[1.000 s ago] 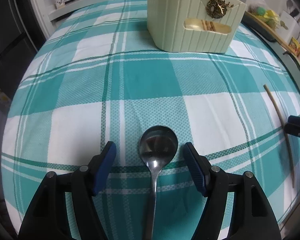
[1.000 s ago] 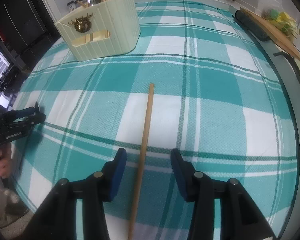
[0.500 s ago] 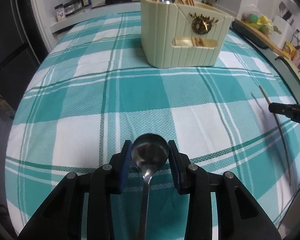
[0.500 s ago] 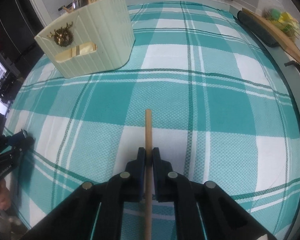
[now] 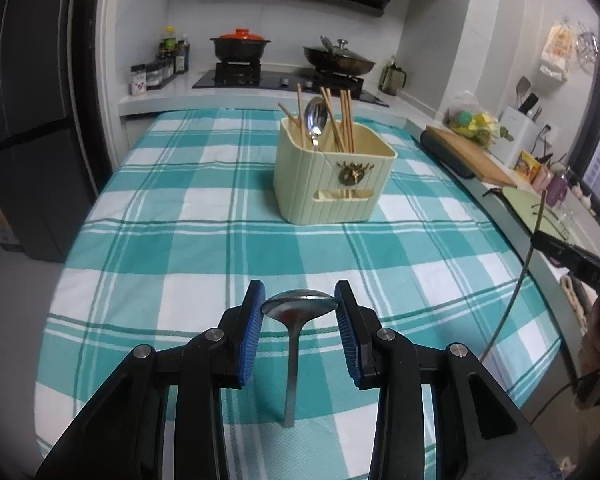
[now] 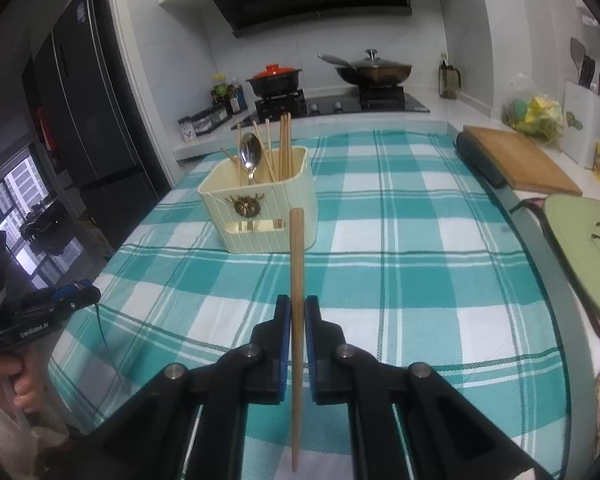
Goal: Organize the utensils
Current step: 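Carry spoon and chopstick over the cream holder and open both tools to drop them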
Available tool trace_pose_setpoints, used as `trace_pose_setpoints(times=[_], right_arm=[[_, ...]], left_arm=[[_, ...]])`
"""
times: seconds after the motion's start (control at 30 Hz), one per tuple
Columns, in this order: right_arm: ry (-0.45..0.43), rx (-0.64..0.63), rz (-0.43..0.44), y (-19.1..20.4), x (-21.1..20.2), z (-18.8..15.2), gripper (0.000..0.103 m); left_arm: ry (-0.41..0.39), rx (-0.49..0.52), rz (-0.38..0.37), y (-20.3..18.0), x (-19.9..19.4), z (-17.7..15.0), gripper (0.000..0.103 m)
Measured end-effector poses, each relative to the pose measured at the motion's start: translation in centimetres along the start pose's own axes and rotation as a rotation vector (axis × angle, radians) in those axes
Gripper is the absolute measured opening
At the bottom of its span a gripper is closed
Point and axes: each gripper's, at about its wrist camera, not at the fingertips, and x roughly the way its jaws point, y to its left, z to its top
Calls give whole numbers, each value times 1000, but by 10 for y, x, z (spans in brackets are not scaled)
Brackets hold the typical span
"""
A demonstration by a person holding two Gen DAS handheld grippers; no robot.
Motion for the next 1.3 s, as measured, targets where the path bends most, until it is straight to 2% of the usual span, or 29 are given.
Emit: trace_pose_setpoints(times=[0.13,0.27,0.57,0.7,0.9,1.03,1.13,1.3], right_arm=[[-75,-42,-11,16,-22,-2,7],[-130,-63,-12,26,-33,-2,7],[-125,-52,6,27,-29,-4,7],[-112,-43,13,23,-24,0,7],[-148,-65,15,21,-18,38,7],[-197,-91,24,23,-12,82,7],[-263,-128,25,29,-10,120,7],[-362,-184,49,42,4,183,7]], left_arm=[[-20,-22,-27,-1,-12,3,36],[-33,-9,-22,-6,-18,5,36],[-17,-10,-43,-9,-14,12,36],[-20,1,-70,-10,-17,29,36],[-67,27,-107,-13,-26,82,36],[-124,28,-110,-11,-32,133,36],[-192,41,-86,-13,-33,174,36],[-268,19,-79,-22,-13,239,36]])
